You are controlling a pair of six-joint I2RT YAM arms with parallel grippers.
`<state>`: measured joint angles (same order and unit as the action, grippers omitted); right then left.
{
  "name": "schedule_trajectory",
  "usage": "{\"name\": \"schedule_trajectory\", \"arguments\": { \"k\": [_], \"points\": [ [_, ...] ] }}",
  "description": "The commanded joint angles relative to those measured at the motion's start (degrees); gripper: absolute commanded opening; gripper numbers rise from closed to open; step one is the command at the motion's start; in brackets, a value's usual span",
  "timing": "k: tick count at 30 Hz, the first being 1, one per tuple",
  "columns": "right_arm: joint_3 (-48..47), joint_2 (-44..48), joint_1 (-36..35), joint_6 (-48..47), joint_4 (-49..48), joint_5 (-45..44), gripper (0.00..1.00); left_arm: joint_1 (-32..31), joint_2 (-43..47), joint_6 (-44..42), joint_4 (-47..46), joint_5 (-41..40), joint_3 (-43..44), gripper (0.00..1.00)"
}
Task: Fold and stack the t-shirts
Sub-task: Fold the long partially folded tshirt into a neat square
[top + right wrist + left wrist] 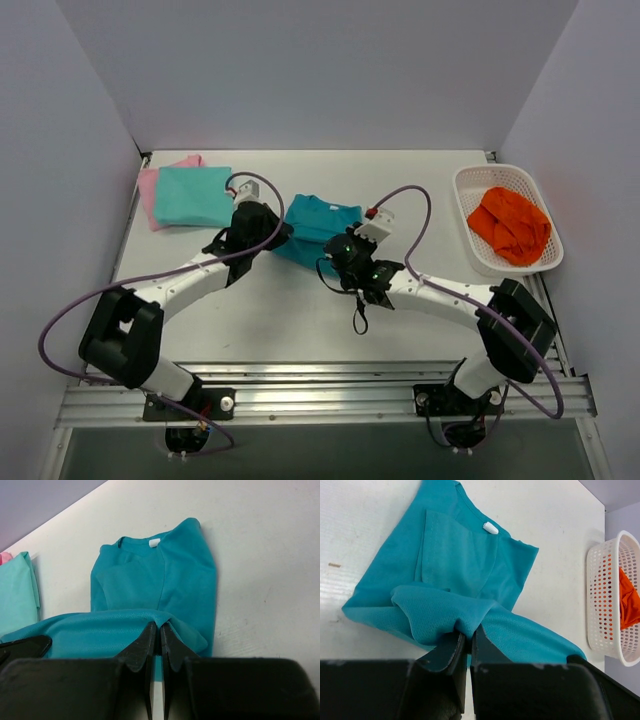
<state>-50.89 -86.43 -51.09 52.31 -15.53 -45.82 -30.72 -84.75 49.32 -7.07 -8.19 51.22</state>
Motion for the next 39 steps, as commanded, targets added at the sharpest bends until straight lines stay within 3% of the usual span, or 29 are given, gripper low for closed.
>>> {"name": "schedule_trajectory", "arguments": {
  "k": [1, 6, 10, 11, 13, 14, 15, 17, 23, 24, 28, 30, 35, 39],
  "points": [
    [-3.59, -1.89, 2.65, -1.86, -1.26, 0.2, 0.0, 1.98, -4.43, -2.47, -3.74, 3.78, 6.67, 0.06],
    [-8.85, -7.67, 10.81, -3.27, -1.96, 4.76, 0.0, 4.69, -16.12, -5.9, -0.93, 9.84, 20.56, 0.06],
    [-20.18, -17.16, 20.39, -3.71, 1.01, 10.47, 0.0, 8.3, -38.34, -7.04, 2.13, 23.19, 43.37, 0.08],
    [-23.43, -19.28, 22.68, -3.54, 2.33, 13.19, 0.0, 8.92, -42.56, -7.31, 4.06, 26.35, 56.75, 0.27],
    [-33.53, -25.96, 27.17, -4.32, 6.88, 15.93, 0.51, 10.67, -55.79, -6.44, 12.03, 34.34, 70.7, 0.64],
    [-36.79, -29.55, 28.32, -5.28, 7.96, 17.16, 0.75, 11.29, -59.44, -4.34, 14.34, 36.81, 83.21, 0.91],
    [-39.87, -30.8, 29.98, -5.64, 12.23, 17.34, 1.0, 11.82, -64.26, -3.54, 18.8, 37.53, 87.69, 0.95],
    [-44.73, -30.3, 30.7, -5.46, 14.73, 14.27, 1.0, 13.05, -64.93, -2.3, 17.37, 39.55, 90.37, 0.97],
    [-31.3, -17.57, 30.52, -7.05, 8.15, 12.95, 1.0, 16.91, -46.15, 0.33, -1.35, 36.84, 62.55, 0.94],
    [-29.8, -16.24, 30.35, -7.05, 8.06, 12.78, 1.0, 17.36, -39.68, 1.03, -5.98, 35.79, 53.46, 0.94],
    [-22.69, -9.56, 28.33, -6.52, 7.36, 10.67, 1.0, 17.1, -23.65, 3.67, -13.92, 25.26, 31.13, 0.94],
    [-18.29, -5.51, 27.01, -5.74, 7.01, 9.97, 1.0, 15.61, -18.55, 5.25, -15.86, 20.68, 25.01, 0.94],
    [-8.54, 5.98, 23.59, -3.63, 6.39, 8.21, 1.0, 11.39, -15.88, 16.23, -24.02, 12.7, 8.5, 0.94],
    [-0.89, 14.61, 20.95, -1.87, 7.88, 7.24, 1.0, 7.26, -19.83, 24.32, -28.6, 6.43, 4.41, 0.95]
  ]
}}
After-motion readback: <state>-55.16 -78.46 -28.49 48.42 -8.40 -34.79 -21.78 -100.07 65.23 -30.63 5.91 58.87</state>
